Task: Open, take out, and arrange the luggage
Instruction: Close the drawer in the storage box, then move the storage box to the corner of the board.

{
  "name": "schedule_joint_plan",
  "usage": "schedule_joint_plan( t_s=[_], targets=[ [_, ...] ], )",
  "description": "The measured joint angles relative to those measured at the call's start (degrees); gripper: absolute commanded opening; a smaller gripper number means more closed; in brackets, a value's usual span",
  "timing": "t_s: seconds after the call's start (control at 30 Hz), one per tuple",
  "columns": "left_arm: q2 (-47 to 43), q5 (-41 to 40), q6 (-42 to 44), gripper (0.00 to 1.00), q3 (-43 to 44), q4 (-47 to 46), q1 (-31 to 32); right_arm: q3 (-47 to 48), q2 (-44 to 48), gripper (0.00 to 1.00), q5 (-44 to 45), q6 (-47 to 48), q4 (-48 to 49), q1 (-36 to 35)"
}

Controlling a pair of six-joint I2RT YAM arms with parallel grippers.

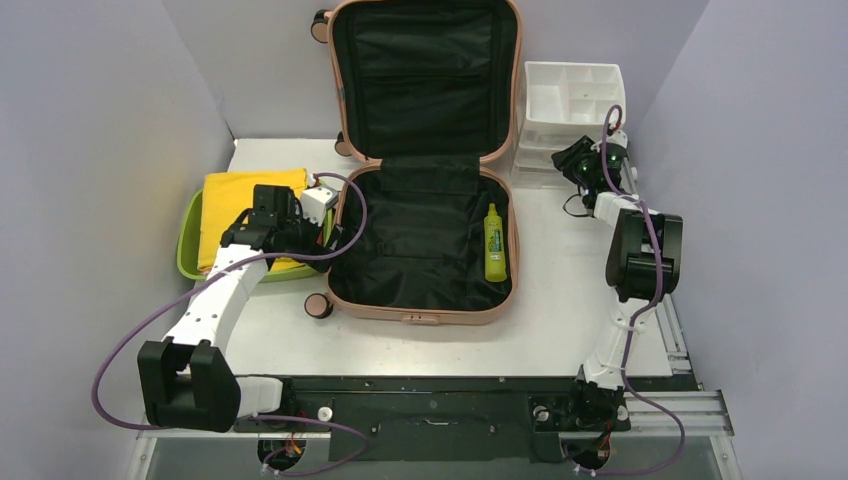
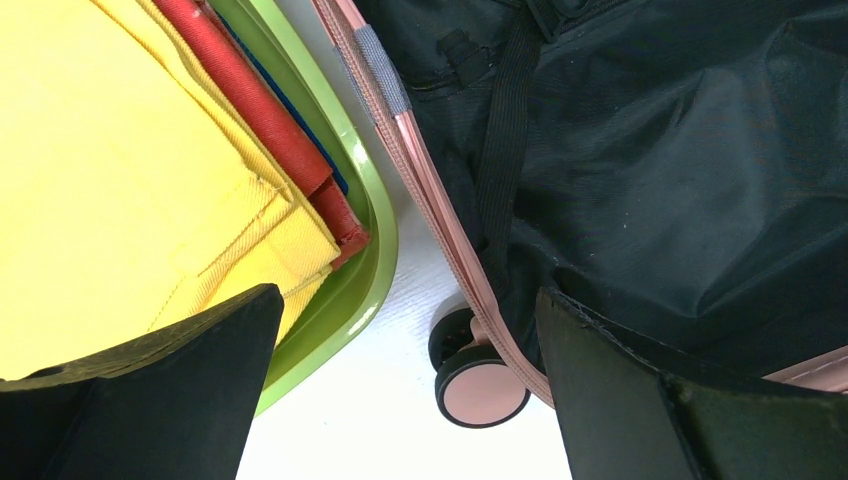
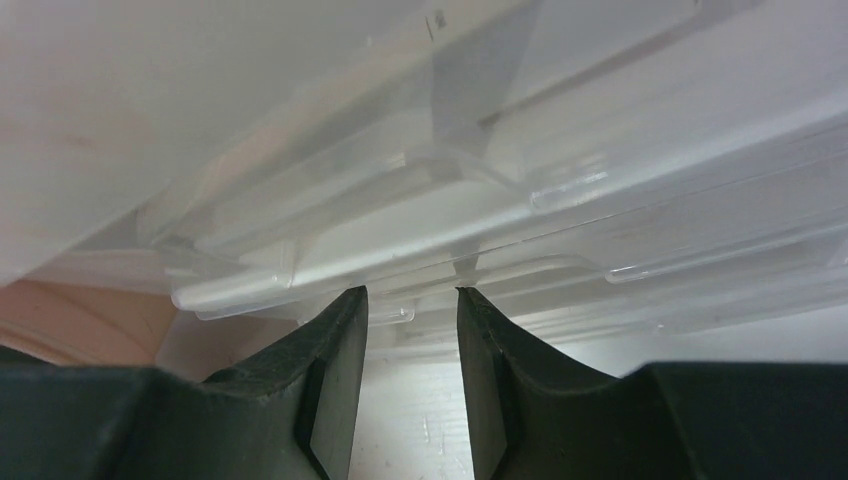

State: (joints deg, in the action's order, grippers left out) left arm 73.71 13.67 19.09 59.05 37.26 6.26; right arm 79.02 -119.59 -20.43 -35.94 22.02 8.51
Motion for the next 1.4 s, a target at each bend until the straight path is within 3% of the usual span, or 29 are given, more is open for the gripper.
schedule_joint_plan(
  t_s=[0.37, 0.5, 0.6, 0.7, 0.83, 1.03, 1.2, 1.4],
  targets=[
    [0.42, -0.15, 0.24, 0.96, 0.0, -0.02, 0.0, 5.14, -3.76, 0.37, -0.2, -2.08, -2.64, 0.0],
    [0.39, -0.15, 0.55, 0.96, -0.07, -0.11, 0.0, 4.13, -2.43, 0.42, -2.25, 1.55, -4.63, -0.37],
    [0.33, -0.11, 0.63, 0.96, -0.39, -0.2, 0.0, 2.27, 2.62, 0.61, -4.61, 9.4, -10.91, -0.96],
    [0.15, -0.11, 0.76, 0.96, -0.42, -0.2, -0.02, 5.33, 9.11, 0.8, -7.17, 23.17, -21.77, -2.27],
    [-0.17, -0.09, 0.96, 0.96, -0.42, -0.22, -0.07, 16.09, 15.98, 0.92, -6.99, 40.94, -32.81, -4.09],
    [-0.87, -0.02, 1.07, 0.96, -0.66, -0.26, -0.11, 21.57, 21.62, 0.89, 2.25, 45.99, -30.58, -4.79],
    [-1.29, 0.11, 1.09, 0.96, -0.98, -0.24, -0.13, 29.29, 13.51, 0.79, 8.55, 43.01, -28.79, -4.72],
    [-1.84, 0.2, 1.09, 0.96, -1.33, -0.28, -0.63, 31.89, 3.41, 0.76, 10.58, 39.47, -30.69, -4.98]
  ],
)
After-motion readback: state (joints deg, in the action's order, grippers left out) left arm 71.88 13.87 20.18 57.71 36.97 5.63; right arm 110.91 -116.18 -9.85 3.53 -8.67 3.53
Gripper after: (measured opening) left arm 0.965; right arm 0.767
